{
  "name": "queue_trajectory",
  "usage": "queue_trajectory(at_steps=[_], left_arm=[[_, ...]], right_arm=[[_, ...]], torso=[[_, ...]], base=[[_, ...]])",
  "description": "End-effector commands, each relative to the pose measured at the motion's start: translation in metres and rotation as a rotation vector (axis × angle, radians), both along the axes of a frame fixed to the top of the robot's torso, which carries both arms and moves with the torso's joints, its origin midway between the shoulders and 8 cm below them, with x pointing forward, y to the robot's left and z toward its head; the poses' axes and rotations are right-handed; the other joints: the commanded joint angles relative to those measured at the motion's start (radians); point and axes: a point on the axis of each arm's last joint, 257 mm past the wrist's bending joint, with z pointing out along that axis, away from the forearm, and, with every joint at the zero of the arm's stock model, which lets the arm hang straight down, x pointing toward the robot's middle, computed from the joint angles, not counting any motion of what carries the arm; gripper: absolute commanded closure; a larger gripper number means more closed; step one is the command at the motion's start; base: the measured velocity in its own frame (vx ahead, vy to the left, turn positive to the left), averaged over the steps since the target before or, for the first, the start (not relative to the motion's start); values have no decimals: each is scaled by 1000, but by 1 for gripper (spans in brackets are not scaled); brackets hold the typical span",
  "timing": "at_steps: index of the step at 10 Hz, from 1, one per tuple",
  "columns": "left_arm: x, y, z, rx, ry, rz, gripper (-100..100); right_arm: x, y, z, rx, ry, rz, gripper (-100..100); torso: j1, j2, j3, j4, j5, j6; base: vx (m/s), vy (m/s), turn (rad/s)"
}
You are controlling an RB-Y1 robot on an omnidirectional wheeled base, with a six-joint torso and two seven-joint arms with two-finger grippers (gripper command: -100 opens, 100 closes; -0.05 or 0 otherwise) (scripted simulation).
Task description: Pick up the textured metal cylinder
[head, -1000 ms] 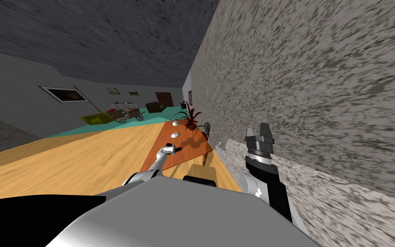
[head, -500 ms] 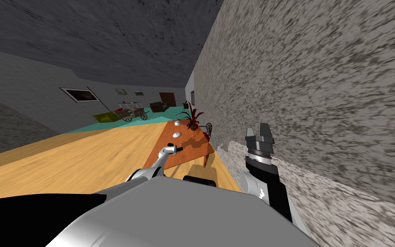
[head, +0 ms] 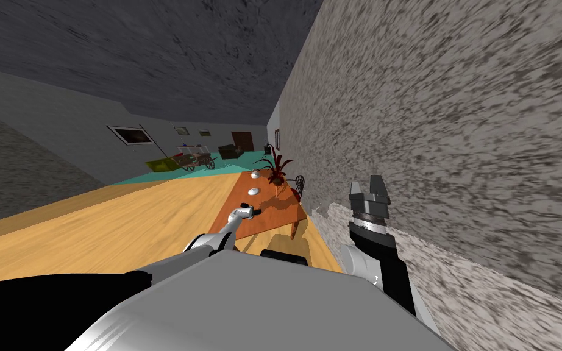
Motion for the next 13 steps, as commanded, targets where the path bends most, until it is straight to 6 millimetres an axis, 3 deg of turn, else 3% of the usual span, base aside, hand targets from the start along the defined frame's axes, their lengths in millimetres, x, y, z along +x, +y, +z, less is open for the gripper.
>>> queue_trajectory(at_steps=[1, 6, 7, 11, 12, 13], left_arm=[[2, -6, -3, 0, 3, -16, -100], [10, -19, -6, 4, 0, -54, -100], [10, -19, -6, 4, 0, -55, 100], [9, -19, -7, 3, 1, -54, 100], [9, -19, -7, 3, 1, -54, 0], [-1, -11, -9, -2, 16, -28, 100]], right_arm=[[0, 0, 0, 0, 0, 0, 0], [0, 0, 0, 0, 0, 0, 0], [0, 0, 0, 0, 0, 0, 0], [0, 0, 0, 0, 0, 0, 0], [0, 0, 0, 0, 0, 0, 0], [0, 0, 0, 0, 0, 0, 0]], torso=[[0, 0, 0, 0, 0, 0], [-1, -1, 0, 0, 0, 0], [0, 0, 0, 0, 0, 0], [0, 2, 1, 1, 0, 0], [0, 2, 1, 1, 0, 0], [0, 2, 1, 1, 0, 0]], base=[[21, -3, 94], [32, -13, 95], [0, 0, 0], [0, 0, 0], [0, 0, 0], [-34, 16, -232]])
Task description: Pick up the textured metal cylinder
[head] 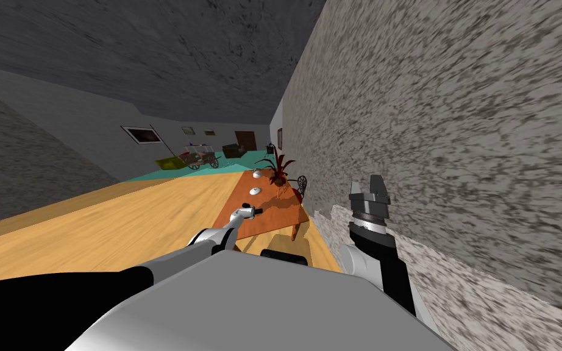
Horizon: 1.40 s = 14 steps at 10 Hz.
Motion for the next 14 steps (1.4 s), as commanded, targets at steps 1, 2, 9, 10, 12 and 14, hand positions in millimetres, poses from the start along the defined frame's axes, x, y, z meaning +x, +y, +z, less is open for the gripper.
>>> queue_trajectory(at_steps=[1, 2, 9, 10, 12, 14], left_arm=[[-1, 3, 3, -1, -4, 10, 100], [-8, 7, 0, -4, 9, 25, 100], [-18, 33, 15, 0, -3, 97, 100], [-23, 39, 17, 1, -1, 112, 100], [-27, 45, 20, 3, -1, 127, 100], [-25, 43, 19, 2, -2, 121, 0]], right_arm=[[0, 0, 0, 0, 0, 0, 0], [0, 0, 0, 0, 0, 0, 0], [0, 0, 0, 0, 0, 0, 0], [0, 0, 0, 0, 0, 0, 0], [0, 0, 0, 0, 0, 0, 0], [0, 0, 0, 0, 0, 0, 0]], torso=[[0, 0, 0, 0, 0, 0], [0, 1, 1, 0, -1, -1], [-1, 3, 2, 2, -1, -2], [-1, 2, 2, 2, -2, -2], [-2, 2, 2, 2, -2, -2], [-2, 2, 2, 2, -2, -2]], base=[[-44, 23, -120], [-35, 11, -88], [-34, 9, -104], [-22, 6, -91], [-16, 3, -75], [-5, 2, -11]])
